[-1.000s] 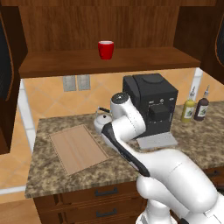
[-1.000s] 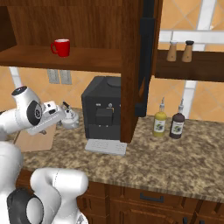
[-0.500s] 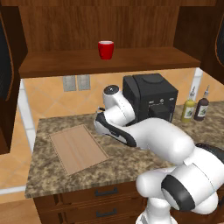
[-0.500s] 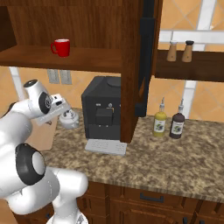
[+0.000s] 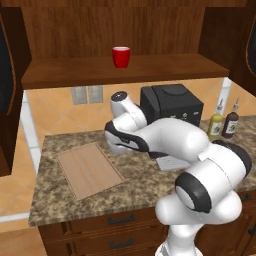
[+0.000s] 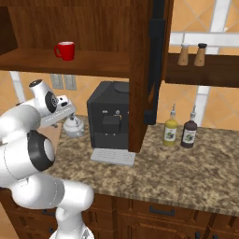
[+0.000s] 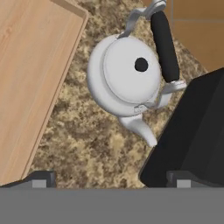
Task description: Pick the kettle from the counter and place it on the tray. Then pick the mug from the cabinet and place it on the tray. Then close the cabinet doors.
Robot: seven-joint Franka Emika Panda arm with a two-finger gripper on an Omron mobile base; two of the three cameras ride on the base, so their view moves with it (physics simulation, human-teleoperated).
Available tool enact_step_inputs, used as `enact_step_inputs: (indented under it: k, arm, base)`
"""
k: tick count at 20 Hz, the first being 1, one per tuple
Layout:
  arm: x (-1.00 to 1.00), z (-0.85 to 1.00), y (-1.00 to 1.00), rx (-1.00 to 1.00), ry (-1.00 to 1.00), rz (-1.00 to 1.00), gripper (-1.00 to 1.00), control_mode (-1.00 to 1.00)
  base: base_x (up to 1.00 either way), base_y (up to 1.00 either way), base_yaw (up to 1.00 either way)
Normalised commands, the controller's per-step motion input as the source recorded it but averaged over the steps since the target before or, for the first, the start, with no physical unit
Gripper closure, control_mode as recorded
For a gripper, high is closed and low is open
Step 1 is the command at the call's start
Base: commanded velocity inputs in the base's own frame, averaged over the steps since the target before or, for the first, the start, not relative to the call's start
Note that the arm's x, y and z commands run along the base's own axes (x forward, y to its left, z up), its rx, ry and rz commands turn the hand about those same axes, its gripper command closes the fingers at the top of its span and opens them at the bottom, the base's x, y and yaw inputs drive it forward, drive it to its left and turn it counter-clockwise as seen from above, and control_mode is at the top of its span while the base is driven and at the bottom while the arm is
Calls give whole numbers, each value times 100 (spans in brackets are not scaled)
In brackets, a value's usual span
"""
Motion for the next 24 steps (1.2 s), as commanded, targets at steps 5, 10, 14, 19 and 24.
enact_step_inputs:
  k: [5, 10, 14, 19, 24]
  arm:
    - [13, -4, 0, 0, -9, 0, -100, -100]
    - [9, -3, 0, 0, -10, 0, -100, -100]
    - [9, -3, 0, 0, -7, 0, -100, -100]
    - [19, -1, 0, 0, -4, 0, -100, -100]
    - [34, 0, 0, 0, -1, 0, -100, -100]
  base:
    - [0, 0, 0]
    - [0, 0, 0]
    - [0, 0, 0]
    - [0, 0, 0]
    - [0, 0, 0]
